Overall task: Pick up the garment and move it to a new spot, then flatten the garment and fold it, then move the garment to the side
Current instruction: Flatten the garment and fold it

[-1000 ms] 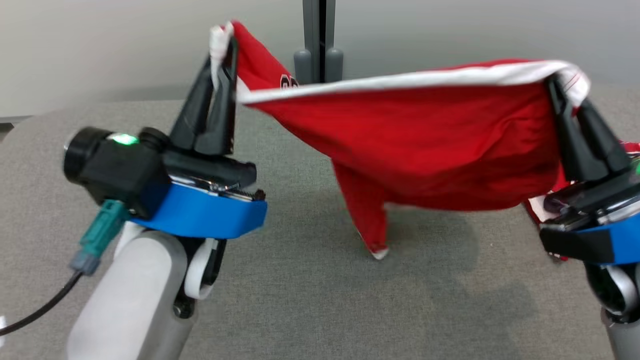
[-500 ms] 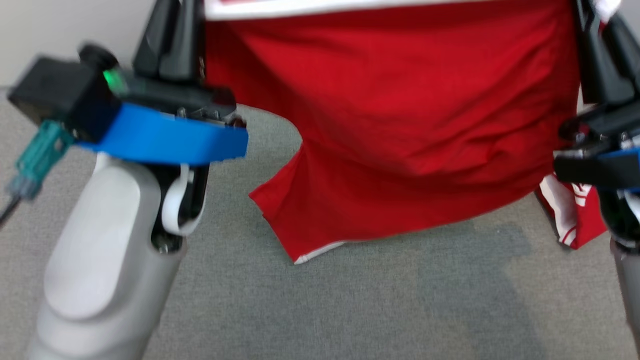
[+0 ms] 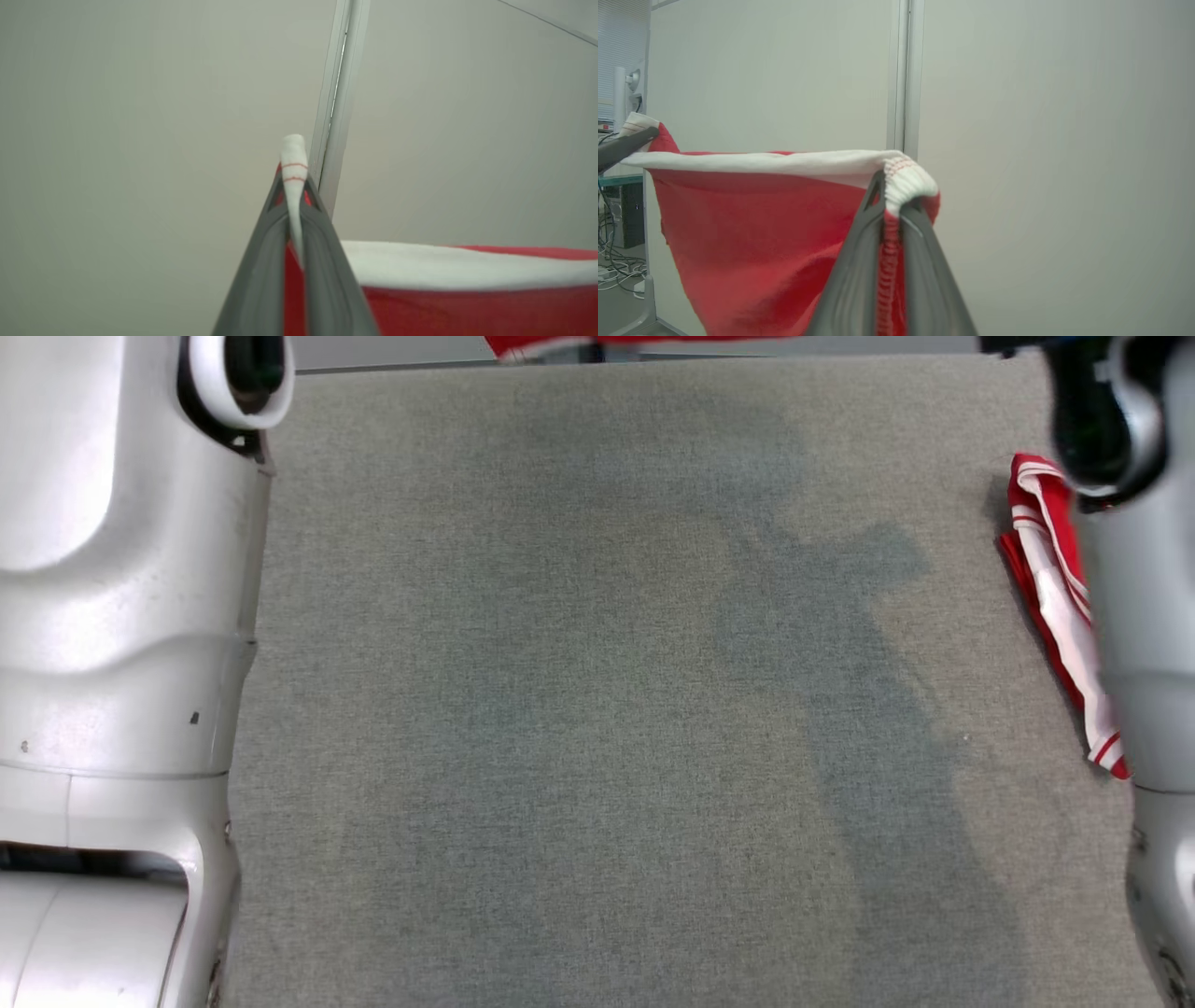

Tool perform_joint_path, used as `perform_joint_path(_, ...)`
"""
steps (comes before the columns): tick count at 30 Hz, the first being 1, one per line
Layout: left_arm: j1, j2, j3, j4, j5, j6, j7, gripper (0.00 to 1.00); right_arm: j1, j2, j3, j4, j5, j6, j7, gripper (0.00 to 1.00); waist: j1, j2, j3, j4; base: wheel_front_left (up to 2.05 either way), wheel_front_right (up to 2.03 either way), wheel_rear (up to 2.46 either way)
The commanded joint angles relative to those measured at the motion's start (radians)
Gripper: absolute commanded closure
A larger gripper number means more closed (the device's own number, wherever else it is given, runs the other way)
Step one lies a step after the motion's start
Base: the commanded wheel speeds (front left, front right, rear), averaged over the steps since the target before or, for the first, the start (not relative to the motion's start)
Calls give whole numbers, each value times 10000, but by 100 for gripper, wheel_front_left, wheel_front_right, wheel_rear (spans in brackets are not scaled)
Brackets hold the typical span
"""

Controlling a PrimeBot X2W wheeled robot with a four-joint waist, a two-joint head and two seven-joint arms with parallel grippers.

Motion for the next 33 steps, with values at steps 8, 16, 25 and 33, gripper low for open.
perform_joint_path(8,1585,-446,1355,1787,319,-53,-50,100,321,1027,1254,3278,282,2,-396,100,0,-1,445,-67,0,0,0)
perform_joint_path(16,3551,-580,1497,2581,48,-372,-53,100,2282,1363,1885,3511,573,2,-401,100,0,-1,592,-24,0,0,0)
perform_joint_path(25,7018,-573,1642,118,-297,-663,-54,100,6113,723,1635,563,520,2,-402,100,0,-1,-399,110,0,0,0)
perform_joint_path(33,10272,-566,1586,-2199,-27,-520,-54,100,9715,724,994,-2203,100,0,-403,100,0,-1,-1693,207,0,0,0)
